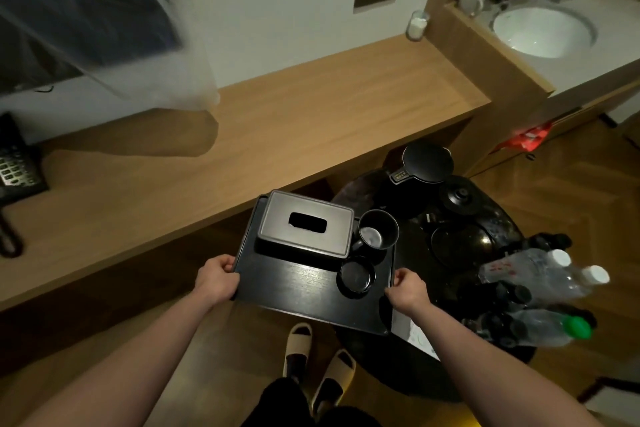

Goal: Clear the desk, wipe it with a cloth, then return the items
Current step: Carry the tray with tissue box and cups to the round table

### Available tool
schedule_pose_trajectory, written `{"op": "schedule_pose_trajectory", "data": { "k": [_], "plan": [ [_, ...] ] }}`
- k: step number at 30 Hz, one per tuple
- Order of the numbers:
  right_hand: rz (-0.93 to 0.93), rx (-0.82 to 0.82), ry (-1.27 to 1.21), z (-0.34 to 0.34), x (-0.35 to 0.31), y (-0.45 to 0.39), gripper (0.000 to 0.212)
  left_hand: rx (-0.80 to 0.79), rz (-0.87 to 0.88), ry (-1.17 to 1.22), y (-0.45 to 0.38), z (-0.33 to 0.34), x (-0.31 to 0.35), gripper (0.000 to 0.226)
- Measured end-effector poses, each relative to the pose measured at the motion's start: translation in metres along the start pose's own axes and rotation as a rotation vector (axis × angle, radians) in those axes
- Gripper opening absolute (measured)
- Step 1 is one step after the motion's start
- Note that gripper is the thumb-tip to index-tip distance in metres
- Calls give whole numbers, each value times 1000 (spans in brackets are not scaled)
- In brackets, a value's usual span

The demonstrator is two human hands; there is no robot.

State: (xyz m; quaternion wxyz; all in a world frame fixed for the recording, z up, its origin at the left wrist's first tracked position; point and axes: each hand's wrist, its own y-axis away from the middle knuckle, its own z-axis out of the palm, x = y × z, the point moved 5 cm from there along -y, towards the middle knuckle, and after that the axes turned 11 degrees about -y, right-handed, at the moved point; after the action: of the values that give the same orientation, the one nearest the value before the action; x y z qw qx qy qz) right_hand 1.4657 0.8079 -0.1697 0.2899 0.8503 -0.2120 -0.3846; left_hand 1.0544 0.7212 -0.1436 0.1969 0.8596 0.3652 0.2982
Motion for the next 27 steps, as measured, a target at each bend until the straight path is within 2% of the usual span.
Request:
{"op": "schedule_pose_trajectory", "data": {
  "k": [11,19,27],
  "plan": [
    [6,19,-2,5,-3,-39,14,-55,-28,23,-41,24,13,21],
    [62,86,-41,17,6,-42,8,-88,0,-42,-72,28,25,24],
    [65,191,-108,16,8,-49,16,-84,37,-95,-91,34,30,20]
  ]
}}
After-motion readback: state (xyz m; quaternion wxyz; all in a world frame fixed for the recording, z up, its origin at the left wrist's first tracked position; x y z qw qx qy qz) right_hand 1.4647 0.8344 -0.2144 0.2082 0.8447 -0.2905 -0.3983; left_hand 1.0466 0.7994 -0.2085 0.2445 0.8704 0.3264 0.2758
